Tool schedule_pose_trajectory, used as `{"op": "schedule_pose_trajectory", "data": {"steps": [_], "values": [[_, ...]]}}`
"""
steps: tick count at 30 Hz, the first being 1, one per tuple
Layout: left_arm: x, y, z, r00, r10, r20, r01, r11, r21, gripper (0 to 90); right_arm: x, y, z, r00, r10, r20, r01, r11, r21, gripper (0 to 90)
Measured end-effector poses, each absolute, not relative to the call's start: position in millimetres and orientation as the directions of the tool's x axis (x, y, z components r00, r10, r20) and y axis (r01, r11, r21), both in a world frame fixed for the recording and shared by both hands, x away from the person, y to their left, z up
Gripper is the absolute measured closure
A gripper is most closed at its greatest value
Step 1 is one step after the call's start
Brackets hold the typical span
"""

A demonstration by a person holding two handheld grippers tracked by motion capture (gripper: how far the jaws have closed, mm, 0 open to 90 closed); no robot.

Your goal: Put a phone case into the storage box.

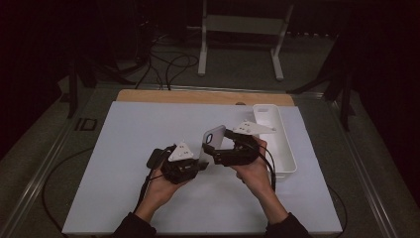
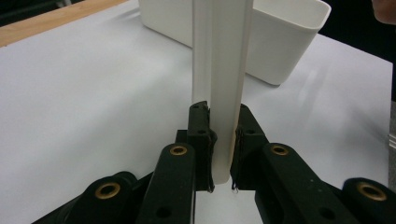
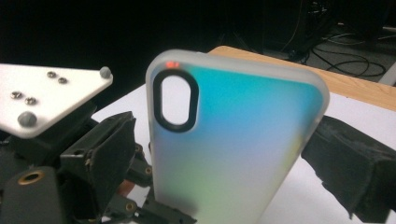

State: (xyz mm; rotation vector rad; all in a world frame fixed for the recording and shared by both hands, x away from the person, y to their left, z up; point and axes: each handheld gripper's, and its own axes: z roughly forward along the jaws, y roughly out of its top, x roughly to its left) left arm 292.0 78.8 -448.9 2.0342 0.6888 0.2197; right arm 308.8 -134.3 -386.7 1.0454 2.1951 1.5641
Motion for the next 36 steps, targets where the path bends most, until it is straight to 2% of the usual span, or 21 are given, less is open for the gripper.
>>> {"op": "schedule_pose_trajectory", "data": {"steps": [29, 33, 36], "values": [[289.7, 72.7, -452.7, 0.839, 0.532, -0.112, 0.37, -0.407, 0.835, 80.4, 309.5, -131.8, -387.2, -0.7, 0.688, 0.191, 0.397, 0.153, 0.905, 16.7], [290.0, 74.1, -451.5, 0.839, 0.533, -0.109, 0.367, -0.405, 0.837, 74.0, 308.7, -130.5, -387.5, -0.701, 0.69, 0.18, 0.393, 0.164, 0.904, 16.7], [290.9, 76.5, -450.4, 0.838, 0.531, -0.121, 0.371, -0.393, 0.841, 63.8, 308.9, -130.7, -387.7, -0.699, 0.694, 0.176, 0.391, 0.165, 0.905, 16.8]]}}
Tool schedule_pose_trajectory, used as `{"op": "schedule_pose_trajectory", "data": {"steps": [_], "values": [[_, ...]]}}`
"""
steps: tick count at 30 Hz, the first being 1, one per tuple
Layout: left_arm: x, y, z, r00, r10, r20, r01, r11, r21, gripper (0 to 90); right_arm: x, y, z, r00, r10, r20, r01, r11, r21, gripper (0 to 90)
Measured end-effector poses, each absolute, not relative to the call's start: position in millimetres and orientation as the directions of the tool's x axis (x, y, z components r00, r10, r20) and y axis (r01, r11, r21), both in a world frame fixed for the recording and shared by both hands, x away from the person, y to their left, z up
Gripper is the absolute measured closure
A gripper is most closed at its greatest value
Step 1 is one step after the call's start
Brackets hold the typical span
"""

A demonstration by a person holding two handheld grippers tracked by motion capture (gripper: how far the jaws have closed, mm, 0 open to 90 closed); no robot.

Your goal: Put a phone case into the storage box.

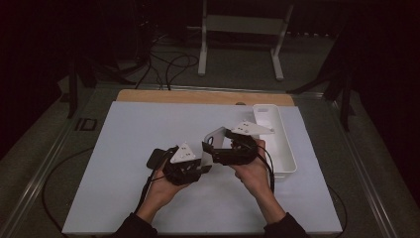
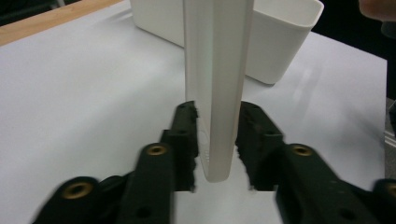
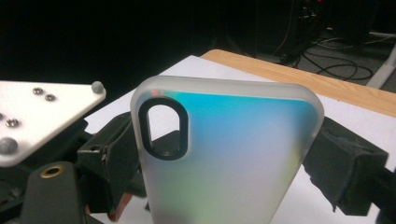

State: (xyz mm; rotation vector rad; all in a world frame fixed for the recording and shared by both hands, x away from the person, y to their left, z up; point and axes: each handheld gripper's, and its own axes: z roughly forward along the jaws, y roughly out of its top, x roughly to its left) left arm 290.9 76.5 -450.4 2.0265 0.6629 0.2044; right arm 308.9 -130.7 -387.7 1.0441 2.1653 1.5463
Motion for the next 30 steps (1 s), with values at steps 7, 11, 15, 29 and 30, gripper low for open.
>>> {"op": "schedule_pose_trajectory", "data": {"steps": [7, 11, 15, 29, 30], "values": [[289.9, 81.5, -445.3, 0.811, 0.575, -0.108, 0.368, -0.358, 0.858, 35.0, 309.5, -133.5, -387.7, -0.687, 0.707, 0.17, 0.389, 0.16, 0.907, 16.8], [288.2, 83.2, -443.2, 0.802, 0.592, -0.08, 0.351, -0.358, 0.865, 21.7, 309.4, -134.6, -387.6, -0.683, 0.711, 0.164, 0.388, 0.163, 0.907, 16.7], [286.7, 89.0, -440.1, 0.781, 0.621, -0.068, 0.344, -0.336, 0.877, 12.3, 310.5, -137.2, -387.9, -0.678, 0.717, 0.163, 0.389, 0.161, 0.907, 16.7], [281.8, 131.0, -442.2, 0.717, 0.696, -0.047, 0.339, -0.289, 0.896, 0.0, 313.6, -143.8, -387.7, -0.666, 0.732, 0.143, 0.386, 0.174, 0.906, 16.7], [280.2, 138.0, -442.2, 0.708, 0.705, -0.041, 0.335, -0.284, 0.898, 0.0, 314.3, -144.3, -388.3, -0.667, 0.732, 0.138, 0.385, 0.18, 0.905, 16.7]]}}
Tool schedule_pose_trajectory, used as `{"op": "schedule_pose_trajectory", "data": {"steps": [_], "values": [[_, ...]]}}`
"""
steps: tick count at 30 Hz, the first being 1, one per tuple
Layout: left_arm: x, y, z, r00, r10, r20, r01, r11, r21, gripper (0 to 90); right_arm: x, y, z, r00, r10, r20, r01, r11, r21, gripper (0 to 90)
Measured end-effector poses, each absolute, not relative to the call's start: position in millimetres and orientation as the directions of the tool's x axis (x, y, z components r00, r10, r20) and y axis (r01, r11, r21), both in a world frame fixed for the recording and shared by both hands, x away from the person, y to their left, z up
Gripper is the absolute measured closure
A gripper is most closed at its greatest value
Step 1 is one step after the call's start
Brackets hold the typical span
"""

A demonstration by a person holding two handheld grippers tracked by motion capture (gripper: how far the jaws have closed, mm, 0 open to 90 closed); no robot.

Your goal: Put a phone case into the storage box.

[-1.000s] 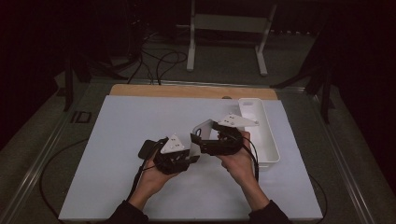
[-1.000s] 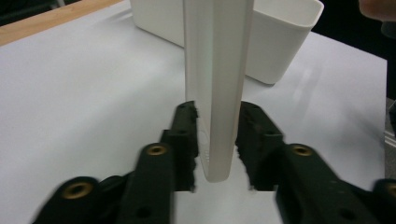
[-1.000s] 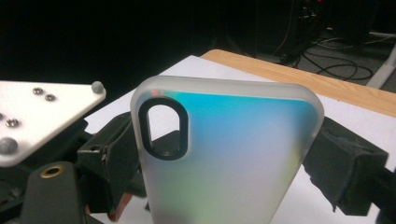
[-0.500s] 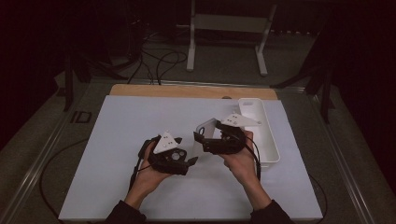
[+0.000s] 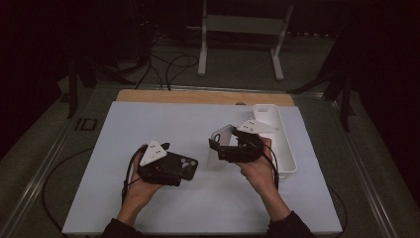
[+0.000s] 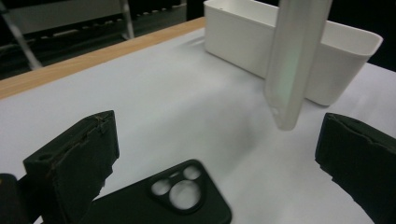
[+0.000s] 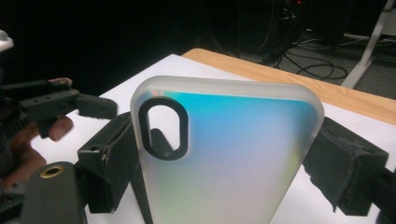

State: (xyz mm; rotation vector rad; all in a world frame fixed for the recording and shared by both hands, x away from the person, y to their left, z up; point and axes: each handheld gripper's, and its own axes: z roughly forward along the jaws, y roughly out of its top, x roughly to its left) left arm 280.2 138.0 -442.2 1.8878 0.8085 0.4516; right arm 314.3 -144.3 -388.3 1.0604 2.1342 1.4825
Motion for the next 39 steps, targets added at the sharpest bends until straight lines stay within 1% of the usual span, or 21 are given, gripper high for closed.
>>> {"op": "schedule_pose_trajectory", "data": {"steps": [6, 12, 26, 30, 39], "values": [[275.2, 155.0, -446.6, 0.69, 0.724, -0.009, 0.322, -0.296, 0.899, 0.0, 315.6, -145.1, -389.0, -0.661, 0.738, 0.137, 0.388, 0.18, 0.904, 16.7], [268.9, 170.4, -456.5, 0.679, 0.734, -0.015, 0.313, -0.271, 0.91, 0.0, 317.5, -147.6, -389.1, -0.656, 0.744, 0.127, 0.383, 0.183, 0.905, 16.7], [250.6, 209.2, -481.5, 0.628, 0.778, 0.01, 0.329, -0.277, 0.903, 0.0, 320.3, -154.3, -387.8, -0.641, 0.758, 0.122, 0.386, 0.181, 0.905, 16.7], [249.0, 215.5, -487.7, 0.624, 0.781, 0.011, 0.329, -0.276, 0.903, 0.0, 321.2, -156.8, -386.2, -0.635, 0.763, 0.121, 0.383, 0.175, 0.907, 16.7], [245.0, 217.1, -488.1, 0.62, 0.784, 0.029, 0.318, -0.285, 0.904, 0.0, 326.2, -162.9, -385.4, -0.618, 0.777, 0.12, 0.383, 0.165, 0.909, 16.7]]}}
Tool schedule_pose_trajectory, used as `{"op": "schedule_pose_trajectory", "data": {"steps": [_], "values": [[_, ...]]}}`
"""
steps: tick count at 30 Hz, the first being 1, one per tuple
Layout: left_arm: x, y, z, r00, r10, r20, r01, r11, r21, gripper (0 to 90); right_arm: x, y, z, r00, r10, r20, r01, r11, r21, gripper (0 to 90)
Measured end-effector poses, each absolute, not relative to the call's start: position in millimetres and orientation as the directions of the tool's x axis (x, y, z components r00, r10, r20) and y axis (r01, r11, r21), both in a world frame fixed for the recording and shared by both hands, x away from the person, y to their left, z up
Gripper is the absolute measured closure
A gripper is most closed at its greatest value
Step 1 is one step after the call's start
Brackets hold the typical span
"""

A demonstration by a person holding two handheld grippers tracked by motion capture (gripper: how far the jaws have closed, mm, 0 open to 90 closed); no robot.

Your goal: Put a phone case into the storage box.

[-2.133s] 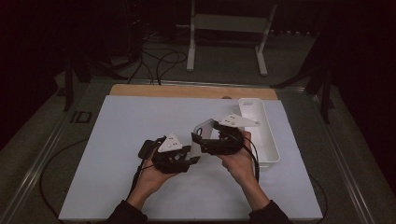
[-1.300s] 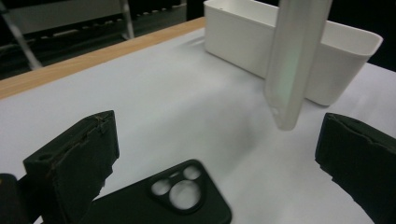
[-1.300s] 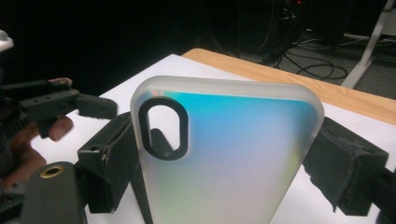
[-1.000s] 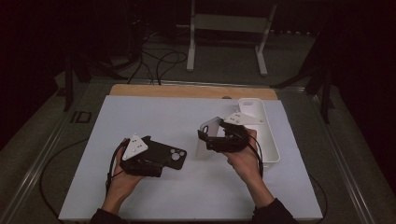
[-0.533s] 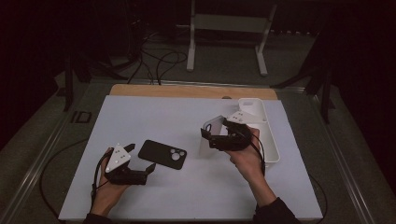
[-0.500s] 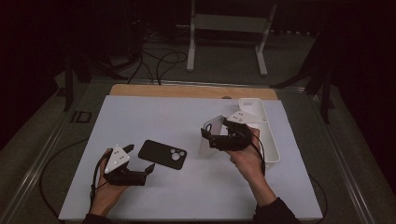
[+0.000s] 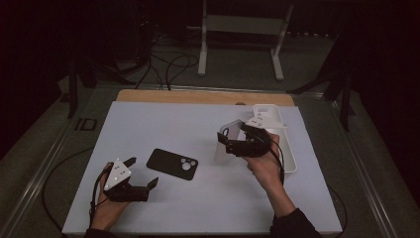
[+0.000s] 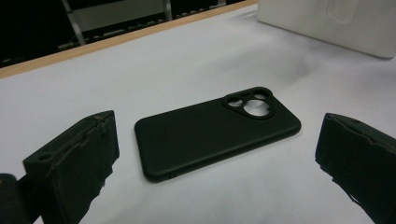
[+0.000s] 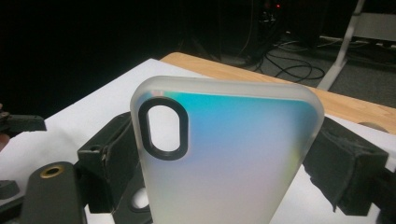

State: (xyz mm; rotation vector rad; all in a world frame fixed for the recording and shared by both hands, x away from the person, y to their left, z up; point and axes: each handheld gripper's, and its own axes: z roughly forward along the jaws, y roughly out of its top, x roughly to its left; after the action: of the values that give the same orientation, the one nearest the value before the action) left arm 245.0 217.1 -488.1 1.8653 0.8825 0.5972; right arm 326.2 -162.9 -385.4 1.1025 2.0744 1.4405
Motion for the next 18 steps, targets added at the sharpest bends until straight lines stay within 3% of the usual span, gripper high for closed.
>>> {"op": "schedule_pose_trajectory", "data": {"steps": [18], "values": [[243.9, 217.4, -489.2, 0.61, 0.792, 0.027, 0.32, -0.277, 0.906, 0.0, 351.7, -176.4, -370.8, -0.564, 0.818, 0.108, 0.383, 0.144, 0.912, 16.7]]}}
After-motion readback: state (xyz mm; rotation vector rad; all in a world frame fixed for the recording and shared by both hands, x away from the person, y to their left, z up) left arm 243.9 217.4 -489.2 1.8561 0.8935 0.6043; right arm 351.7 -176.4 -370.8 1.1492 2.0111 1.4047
